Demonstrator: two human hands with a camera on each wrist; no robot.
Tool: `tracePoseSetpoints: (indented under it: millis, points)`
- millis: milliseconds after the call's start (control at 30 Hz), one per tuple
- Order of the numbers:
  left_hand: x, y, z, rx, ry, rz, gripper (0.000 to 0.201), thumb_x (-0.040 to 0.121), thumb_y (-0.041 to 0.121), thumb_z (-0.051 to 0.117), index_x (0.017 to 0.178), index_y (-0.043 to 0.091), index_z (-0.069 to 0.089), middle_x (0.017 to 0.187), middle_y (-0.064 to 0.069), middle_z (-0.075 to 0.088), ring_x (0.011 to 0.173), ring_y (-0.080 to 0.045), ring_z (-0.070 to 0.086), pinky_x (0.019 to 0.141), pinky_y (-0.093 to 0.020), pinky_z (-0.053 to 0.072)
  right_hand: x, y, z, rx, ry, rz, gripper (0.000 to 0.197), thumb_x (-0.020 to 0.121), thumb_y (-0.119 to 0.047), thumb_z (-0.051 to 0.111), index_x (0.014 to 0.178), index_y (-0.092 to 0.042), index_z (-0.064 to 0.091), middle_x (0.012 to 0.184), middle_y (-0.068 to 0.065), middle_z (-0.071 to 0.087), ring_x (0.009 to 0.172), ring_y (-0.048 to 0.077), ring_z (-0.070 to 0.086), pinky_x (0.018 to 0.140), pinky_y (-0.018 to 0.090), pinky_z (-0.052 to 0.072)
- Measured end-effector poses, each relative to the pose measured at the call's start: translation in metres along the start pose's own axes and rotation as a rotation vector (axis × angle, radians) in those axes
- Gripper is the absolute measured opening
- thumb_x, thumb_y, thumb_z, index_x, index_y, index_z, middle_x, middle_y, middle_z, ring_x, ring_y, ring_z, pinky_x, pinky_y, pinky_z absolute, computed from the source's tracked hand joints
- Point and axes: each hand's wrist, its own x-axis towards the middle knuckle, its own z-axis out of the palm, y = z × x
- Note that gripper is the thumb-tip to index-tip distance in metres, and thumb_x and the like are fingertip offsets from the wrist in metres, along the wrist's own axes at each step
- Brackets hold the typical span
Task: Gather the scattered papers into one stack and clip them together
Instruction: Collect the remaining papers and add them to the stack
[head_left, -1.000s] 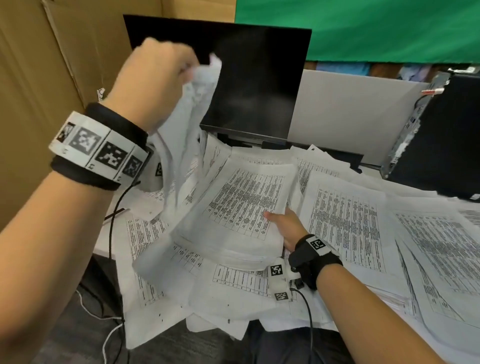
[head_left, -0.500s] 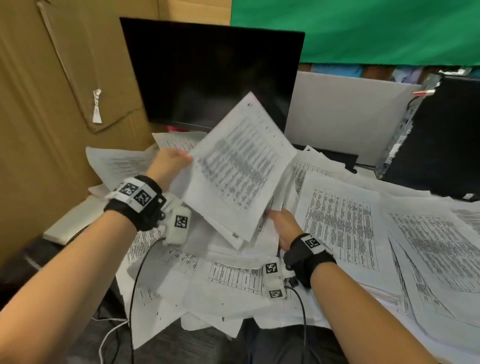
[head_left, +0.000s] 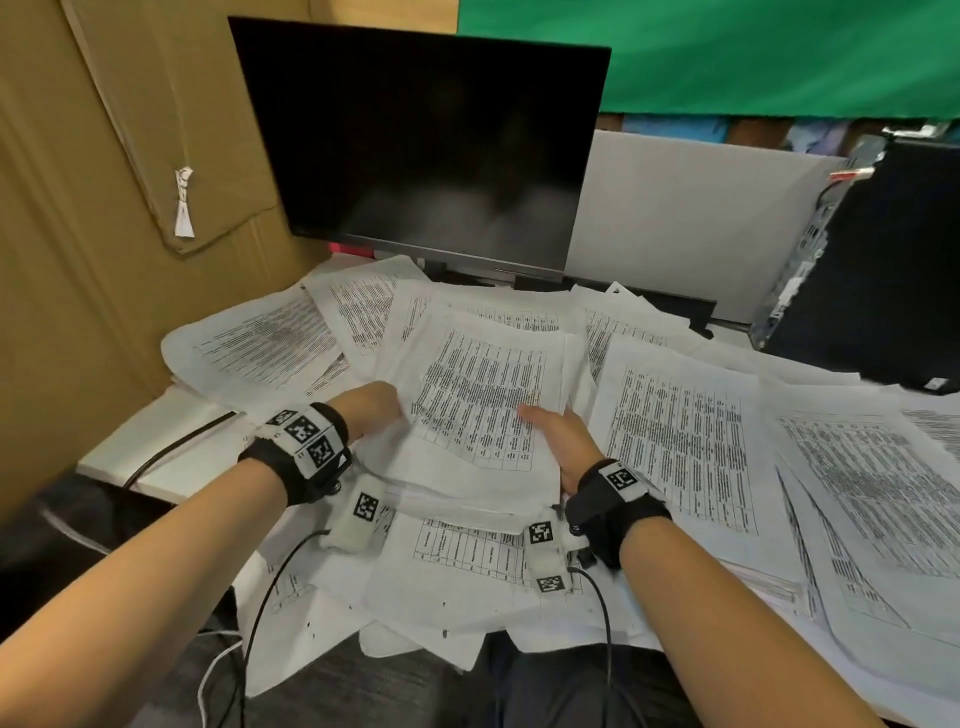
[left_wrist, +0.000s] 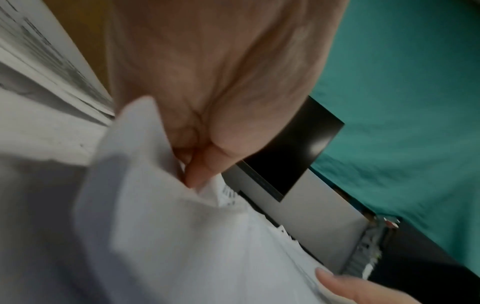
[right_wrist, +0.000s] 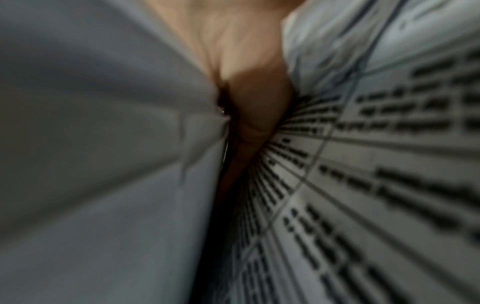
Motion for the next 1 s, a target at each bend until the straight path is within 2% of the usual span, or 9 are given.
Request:
tracePoseSetpoints:
  millis: [100,200,267,367,467,600,767,867,1000]
  points:
    - [0.001,0.002,0.002,0.197,-0.029,0.051,0.009,0.092,0.013,0.049,0.083,0.011,0.049,0.091,-0.005,0.054,0.083,-0.02,0.048,0.064,-0.024,0.035,-0.005,-0.005,-0.001,-0.045,-0.014,0.021,0.046,0.089,-0.004,0.067,0.132,-0.008,0.052,0.128,0.015,0.062,0.113,0.033,0.061,0.093,0.045,0.051]
    - [0.01,-0.005,-0.017,0.067,0.018,-0.004,0.008,0.088,0.004,0.049,0.088,0.011,0.048,0.075,-0.001,0.049,0.07,-0.017,0.045,0.058,-0.024,0.035,-0.002,-0.005,-0.002,-0.038,-0.031,0.044,0.044,0.092,0.004,0.059,0.135,-0.003,0.051,0.127,0.019,0.062,0.113,0.036,0.062,0.095,0.052,0.051]
    - [0.021,-0.013,-0.04,-0.003,0.133,-0.067,0.01,0.089,0.009,0.055,0.099,0.01,0.055,0.091,-0.006,0.057,0.074,-0.017,0.046,0.059,-0.024,0.039,0.0,-0.003,-0.002,-0.041,-0.022,0.05,0.044,0.092,0.004,0.059,0.135,-0.001,0.051,0.126,0.02,0.063,0.113,0.037,0.062,0.097,0.055,0.049]
    - [0.029,-0.031,-0.067,0.046,0.306,-0.283,0.062,0.089,0.026,0.059,0.14,0.002,0.034,0.14,-0.017,0.043,0.116,-0.031,0.048,0.094,-0.04,0.044,0.001,-0.001,-0.003,-0.034,-0.011,0.053,0.043,0.092,0.003,0.059,0.134,-0.001,0.052,0.125,0.021,0.063,0.112,0.038,0.062,0.096,0.056,0.049]
    - [0.029,-0.048,-0.075,0.186,0.31,-0.344,0.058,0.088,0.026,0.055,0.14,0.004,0.039,0.133,-0.019,0.051,0.116,-0.033,0.054,0.096,-0.041,0.048,0.004,0.001,-0.003,-0.03,-0.011,0.049,0.043,0.092,0.002,0.059,0.133,-0.001,0.053,0.124,0.022,0.064,0.111,0.039,0.063,0.097,0.058,0.048]
    - [0.044,-0.057,-0.074,0.411,0.201,-0.299,0.031,0.079,0.022,0.067,0.105,0.005,0.066,0.092,-0.007,0.068,0.077,-0.021,0.064,0.076,-0.035,0.057,0.006,0.002,-0.004,-0.036,-0.002,0.05,0.043,0.091,0.0,0.062,0.133,0.0,0.053,0.123,0.023,0.064,0.11,0.039,0.063,0.097,0.06,0.048]
    - [0.05,-0.045,-0.079,0.308,0.305,-0.251,0.025,0.094,0.008,0.05,0.114,-0.005,0.056,0.115,-0.019,0.062,0.107,-0.033,0.062,0.09,-0.039,0.053,0.006,0.002,-0.006,-0.035,-0.019,0.051,0.041,0.092,-0.002,0.062,0.132,-0.001,0.055,0.121,0.02,0.066,0.108,0.037,0.065,0.095,0.057,0.05]
    - [0.059,-0.034,-0.073,0.249,0.335,-0.113,0.023,0.093,0.01,0.051,0.108,-0.003,0.061,0.105,-0.014,0.064,0.097,-0.03,0.062,0.084,-0.036,0.052,0.006,0.003,-0.007,-0.026,-0.037,0.044,0.04,0.093,-0.003,0.062,0.132,-0.002,0.054,0.121,0.019,0.066,0.108,0.036,0.065,0.094,0.054,0.051]
    - [0.066,-0.015,-0.054,0.07,0.207,0.061,0.025,0.091,0.022,0.057,0.1,0.001,0.068,0.097,-0.012,0.066,0.083,-0.025,0.059,0.07,-0.028,0.042,0.007,0.005,-0.008,-0.025,-0.033,0.051,0.042,0.092,-0.006,0.063,0.133,-0.002,0.054,0.12,0.019,0.066,0.107,0.036,0.066,0.094,0.055,0.051]
